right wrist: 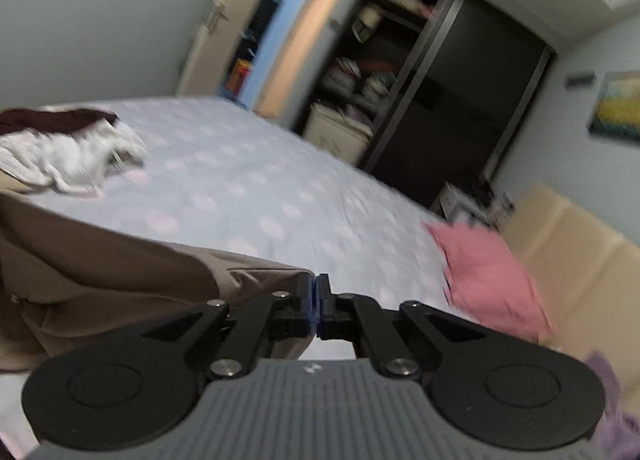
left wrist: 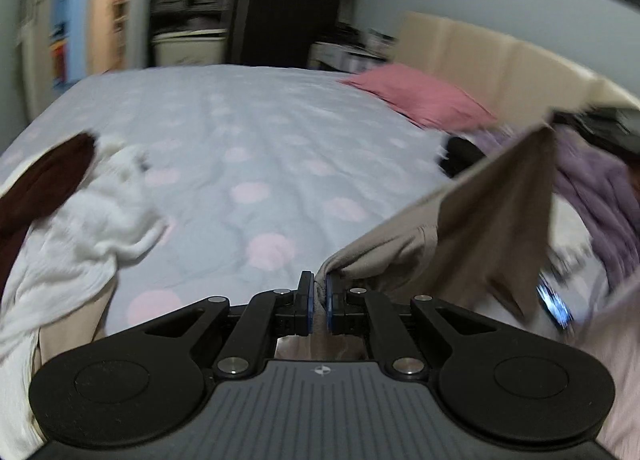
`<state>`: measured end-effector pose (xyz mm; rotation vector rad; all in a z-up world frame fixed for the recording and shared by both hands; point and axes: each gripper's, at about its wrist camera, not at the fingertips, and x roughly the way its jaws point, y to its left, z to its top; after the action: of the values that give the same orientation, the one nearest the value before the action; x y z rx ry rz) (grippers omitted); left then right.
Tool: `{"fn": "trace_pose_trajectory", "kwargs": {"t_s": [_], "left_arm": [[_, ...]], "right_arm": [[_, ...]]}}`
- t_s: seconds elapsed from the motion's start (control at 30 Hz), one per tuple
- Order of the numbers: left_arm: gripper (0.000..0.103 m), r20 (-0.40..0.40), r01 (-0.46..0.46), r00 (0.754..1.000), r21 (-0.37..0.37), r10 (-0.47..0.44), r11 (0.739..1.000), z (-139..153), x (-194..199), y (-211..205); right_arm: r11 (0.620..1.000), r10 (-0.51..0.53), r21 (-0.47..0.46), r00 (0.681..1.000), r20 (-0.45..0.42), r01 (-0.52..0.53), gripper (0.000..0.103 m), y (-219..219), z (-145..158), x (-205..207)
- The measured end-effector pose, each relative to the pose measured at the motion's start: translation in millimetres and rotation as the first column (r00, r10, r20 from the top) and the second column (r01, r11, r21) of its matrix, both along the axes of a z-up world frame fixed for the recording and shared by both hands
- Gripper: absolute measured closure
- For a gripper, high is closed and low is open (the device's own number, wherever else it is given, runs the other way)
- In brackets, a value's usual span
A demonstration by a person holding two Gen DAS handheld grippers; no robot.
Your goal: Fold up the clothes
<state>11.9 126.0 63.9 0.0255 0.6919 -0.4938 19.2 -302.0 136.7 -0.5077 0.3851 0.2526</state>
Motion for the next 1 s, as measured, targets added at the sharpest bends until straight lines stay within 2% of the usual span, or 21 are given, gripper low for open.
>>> {"fn": "trace_pose_trajectory", "kwargs": {"t_s": [0.07, 0.1, 0.13, 0.17, 0.23, 0.33, 0.37, 0.43, 0.67, 0.77, 0.8, 0.9, 1.0], "left_arm": [[0.099, -0.017, 0.074, 0.997, 0.046, -0.074, 0.996, -3, -6, -14], [0.099, -0.057, 0.128, 0.99, 0.032, -0.126, 0.991, -9, -6, -19], [0.099, -0.105, 0.185, 0.977, 0.009, -0.183, 0.983, -16, -4, -23], [0.099, -0.164, 0.251, 0.954, -0.029, -0.252, 0.968, -26, -2, -28], [0.099, -0.229, 0.341, 0.911, -0.043, -0.342, 0.939, -42, 0, -39], [0.099, -0.281, 0.387, 0.888, 0.034, -0.363, 0.921, -61, 5, -59], [0.099, -0.287, 0.392, 0.885, 0.037, -0.366, 0.919, -64, 9, -62], [0.099, -0.29, 0.39, 0.888, 0.066, -0.356, 0.918, -70, 17, -69], [0.097, -0.277, 0.287, 0.932, 0.172, -0.234, 0.942, -90, 55, -70], [0.08, -0.242, 0.275, 0.945, 0.226, -0.219, 0.935, -91, 61, -71], [0.08, -0.226, 0.277, 0.948, 0.245, -0.223, 0.929, -90, 61, -72], [0.079, -0.172, 0.339, 0.939, 0.316, -0.298, 0.886, -82, 57, -80], [0.079, -0.157, 0.422, 0.906, 0.403, -0.393, 0.812, -80, 54, -97]], "right_arm": [[0.999, -0.044, -0.008, 0.998, -0.051, 0.044, 0.101, -11, -19, 7], [0.998, -0.062, 0.0, 0.994, -0.086, 0.062, 0.101, -17, -31, 11], [0.996, -0.083, 0.009, 0.989, -0.12, 0.085, 0.101, -23, -43, 14], [0.994, -0.101, 0.015, 0.984, -0.148, 0.104, 0.101, -28, -56, 16], [0.993, -0.115, 0.012, 0.977, -0.178, 0.119, 0.101, -33, -75, 18], [0.992, -0.123, -0.028, 0.974, -0.192, 0.12, 0.101, -35, -95, 23], [0.992, -0.125, -0.038, 0.972, -0.197, 0.119, 0.101, -36, -100, 26], [0.991, -0.131, -0.031, 0.967, -0.218, 0.127, 0.101, -38, -108, 37], [0.992, -0.12, -0.003, 0.957, -0.263, 0.123, 0.101, -37, -128, 64], [0.993, -0.11, 0.009, 0.954, -0.278, 0.117, 0.101, -39, -133, 69], [0.993, -0.111, 0.017, 0.952, -0.286, 0.12, 0.101, -41, -133, 71], [0.99, -0.113, 0.044, 0.944, -0.31, 0.133, 0.101, -46, -136, 73], [0.989, -0.112, 0.057, 0.938, -0.327, 0.137, 0.101, -48, -140, 74]]}}
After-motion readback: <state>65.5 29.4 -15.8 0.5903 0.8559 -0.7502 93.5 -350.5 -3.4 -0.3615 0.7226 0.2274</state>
